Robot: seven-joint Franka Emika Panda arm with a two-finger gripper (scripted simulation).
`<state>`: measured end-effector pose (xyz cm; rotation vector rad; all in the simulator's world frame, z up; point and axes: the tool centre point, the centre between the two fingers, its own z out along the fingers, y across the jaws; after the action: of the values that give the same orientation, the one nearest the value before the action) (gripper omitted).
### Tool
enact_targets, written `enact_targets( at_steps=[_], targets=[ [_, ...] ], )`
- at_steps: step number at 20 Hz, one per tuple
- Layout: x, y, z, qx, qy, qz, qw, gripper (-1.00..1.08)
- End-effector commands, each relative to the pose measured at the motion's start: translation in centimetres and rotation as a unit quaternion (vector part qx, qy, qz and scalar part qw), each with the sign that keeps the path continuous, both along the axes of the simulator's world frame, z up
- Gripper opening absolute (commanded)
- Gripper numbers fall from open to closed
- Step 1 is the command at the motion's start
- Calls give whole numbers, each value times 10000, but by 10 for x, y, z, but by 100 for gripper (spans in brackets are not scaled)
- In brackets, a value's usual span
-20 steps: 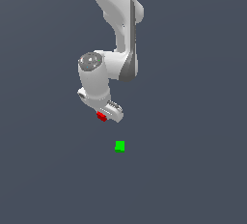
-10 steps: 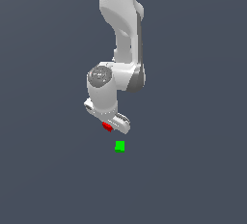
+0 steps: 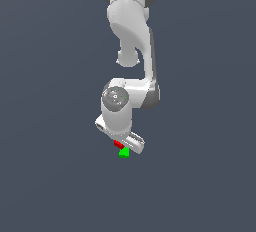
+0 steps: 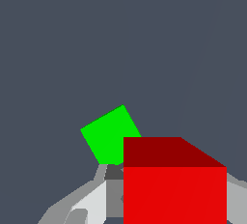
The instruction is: Stack the red cube on top of the green cube.
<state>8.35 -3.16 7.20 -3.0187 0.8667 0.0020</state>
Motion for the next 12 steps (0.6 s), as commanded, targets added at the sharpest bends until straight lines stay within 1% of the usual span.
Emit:
enact_targets(
  at_steps=[1, 6, 12],
  targets=[
    [9, 5, -3, -1, -6, -4, 10000, -100],
    [21, 12, -8, -4, -5, -3, 10000, -100],
    [27, 16, -10, -4, -5, -3, 10000, -100]
  ],
)
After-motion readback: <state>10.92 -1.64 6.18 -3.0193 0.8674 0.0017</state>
